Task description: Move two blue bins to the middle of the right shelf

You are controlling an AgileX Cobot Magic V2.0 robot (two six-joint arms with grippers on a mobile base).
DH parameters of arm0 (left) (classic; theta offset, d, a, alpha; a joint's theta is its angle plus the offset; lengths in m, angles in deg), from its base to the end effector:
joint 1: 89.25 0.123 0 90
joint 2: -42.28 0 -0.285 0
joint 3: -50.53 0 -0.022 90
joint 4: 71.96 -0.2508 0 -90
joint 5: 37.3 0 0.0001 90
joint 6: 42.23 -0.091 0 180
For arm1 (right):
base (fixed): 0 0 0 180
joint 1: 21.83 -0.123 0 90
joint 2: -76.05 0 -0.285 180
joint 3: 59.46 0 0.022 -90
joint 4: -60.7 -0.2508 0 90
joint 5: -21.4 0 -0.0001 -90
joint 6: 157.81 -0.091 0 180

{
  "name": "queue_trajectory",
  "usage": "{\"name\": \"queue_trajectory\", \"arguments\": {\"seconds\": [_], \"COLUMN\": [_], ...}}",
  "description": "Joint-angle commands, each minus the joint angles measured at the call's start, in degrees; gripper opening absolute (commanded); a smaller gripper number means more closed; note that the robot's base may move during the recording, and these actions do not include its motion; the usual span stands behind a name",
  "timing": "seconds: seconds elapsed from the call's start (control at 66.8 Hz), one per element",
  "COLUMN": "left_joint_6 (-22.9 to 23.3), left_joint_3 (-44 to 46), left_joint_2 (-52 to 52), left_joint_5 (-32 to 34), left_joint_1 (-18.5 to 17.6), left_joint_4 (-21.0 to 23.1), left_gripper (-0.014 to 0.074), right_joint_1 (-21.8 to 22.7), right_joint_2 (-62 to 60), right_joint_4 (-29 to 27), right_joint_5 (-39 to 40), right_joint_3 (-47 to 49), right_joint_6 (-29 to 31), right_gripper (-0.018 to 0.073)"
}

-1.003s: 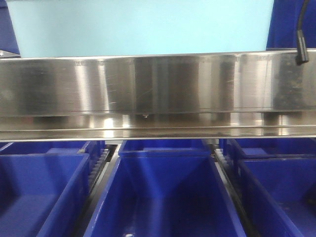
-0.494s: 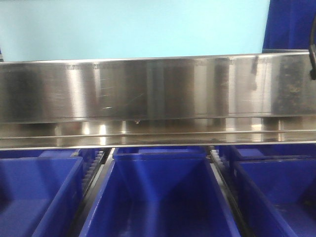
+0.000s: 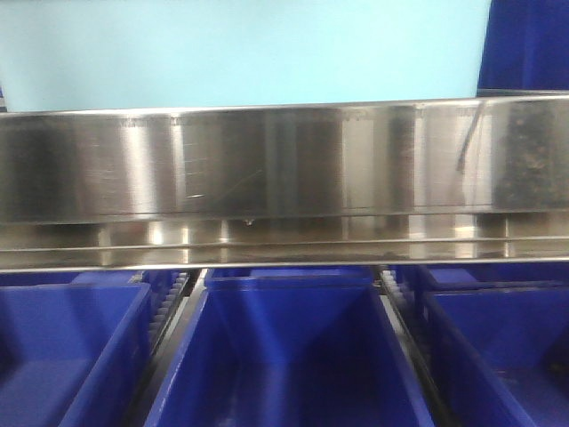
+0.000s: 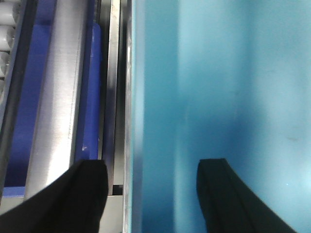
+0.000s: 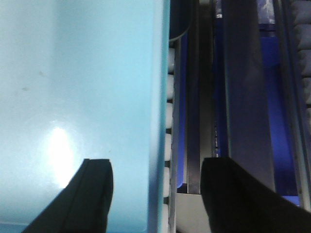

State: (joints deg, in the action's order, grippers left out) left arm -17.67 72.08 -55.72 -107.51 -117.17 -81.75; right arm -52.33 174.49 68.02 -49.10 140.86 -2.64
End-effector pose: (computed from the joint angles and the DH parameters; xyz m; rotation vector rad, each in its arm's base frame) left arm 0.2966 -0.1407 0.4105 0.0869 2.5397 -0.1330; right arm 0.2898 0.1580 0.4010 -0.1396 2.5873 0.1858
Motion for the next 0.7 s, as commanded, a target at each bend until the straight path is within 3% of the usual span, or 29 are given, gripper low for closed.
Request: {"name": "queue_trajectory", "arguments": {"seconds": [0.0,0.689], "left_joint_6": [-0.25,-0.23], "left_joint_3": [0.1,-4.48], "left_joint_2": [0.13,0.13], "left_joint_5": [0.25,0.25], "left_joint_1": [0.25,0.25], "left_joint_4": [0.05,1.09], "left_gripper": [0.0316,0.0316], "right_joint_1": [0.12,0.12], "right_joint_2": [-0.59,-0.74], "right_joint_4": [-0.14,-0.62], "right_joint_5": [0.53,0.53], "right_joint_3": [-0.24,-4.3], "right_joint_6": [0.47,0.47], "right_gripper": [0.0298,0.0298]}}
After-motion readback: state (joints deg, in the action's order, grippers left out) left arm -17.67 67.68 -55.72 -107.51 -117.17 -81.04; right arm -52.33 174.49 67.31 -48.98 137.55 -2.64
